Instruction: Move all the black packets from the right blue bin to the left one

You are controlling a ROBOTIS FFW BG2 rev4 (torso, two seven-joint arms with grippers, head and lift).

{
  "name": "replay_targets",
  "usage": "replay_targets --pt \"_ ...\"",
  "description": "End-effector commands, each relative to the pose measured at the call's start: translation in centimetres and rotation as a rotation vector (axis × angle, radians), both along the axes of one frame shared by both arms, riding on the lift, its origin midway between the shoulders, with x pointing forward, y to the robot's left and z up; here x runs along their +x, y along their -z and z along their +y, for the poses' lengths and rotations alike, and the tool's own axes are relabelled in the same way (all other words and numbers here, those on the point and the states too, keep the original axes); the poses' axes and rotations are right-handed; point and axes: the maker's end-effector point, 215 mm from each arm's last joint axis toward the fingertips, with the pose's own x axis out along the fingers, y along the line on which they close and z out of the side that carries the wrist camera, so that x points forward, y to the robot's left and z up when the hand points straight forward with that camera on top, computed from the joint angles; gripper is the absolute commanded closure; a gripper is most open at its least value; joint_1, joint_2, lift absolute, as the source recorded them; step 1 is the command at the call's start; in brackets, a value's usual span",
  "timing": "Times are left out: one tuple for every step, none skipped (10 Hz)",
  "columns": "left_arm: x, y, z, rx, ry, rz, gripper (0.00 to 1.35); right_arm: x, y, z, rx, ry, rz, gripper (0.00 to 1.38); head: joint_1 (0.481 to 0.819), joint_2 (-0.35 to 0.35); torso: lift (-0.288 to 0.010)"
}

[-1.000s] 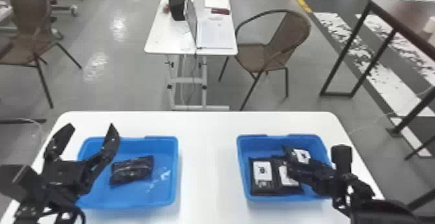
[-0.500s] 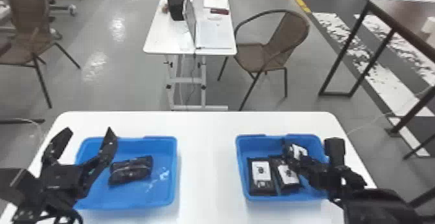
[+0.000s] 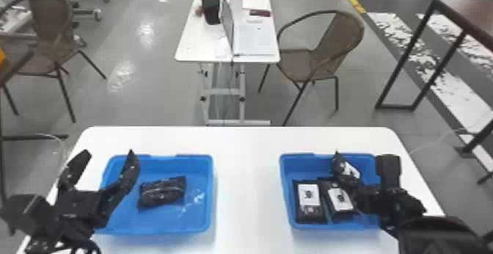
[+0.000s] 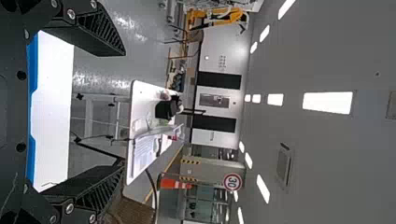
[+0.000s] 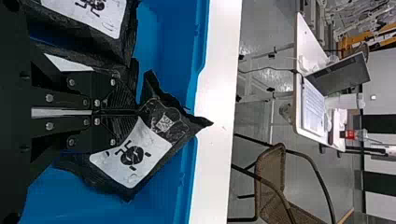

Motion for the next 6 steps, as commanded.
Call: replay_targets --pt "0.0 0.1 0.0 -0.003 -0.002 0.001 0.17 0.0 -0.7 0.1 -0.006 0.000 -0.016 1.11 0.695 -0.044 0.000" --pt "0.0 0.2 0.0 -0.004 0.000 0.002 0.17 0.1 -1.4 0.2 0.002 0.006 -0.033 1.11 0.695 -0.042 0.000" --pt "0.1 0.0 -0.1 -0.003 0.003 -0.001 0.17 0.0 -2.4 0.2 -0.004 0.006 -0.058 1.11 0.695 -0.041 0.000" --pt "0.1 0.0 -0.1 -0.003 0.003 -0.001 0.17 0.1 -3.2 0.3 -0.011 -0.002 -0.082 1.03 0.695 -0.041 0.000" --pt "0.1 0.0 -0.2 -0.004 0.006 -0.003 0.17 -0.3 -3.8 0.3 -0.007 -0.019 -0.097 0.69 0.695 -0.040 0.000" --pt "0.2 -0.2 -0.3 -0.004 0.007 -0.006 0.16 -0.7 -4.9 0.0 -0.012 -0.025 -0.118 0.16 0.695 -0.038 0.000"
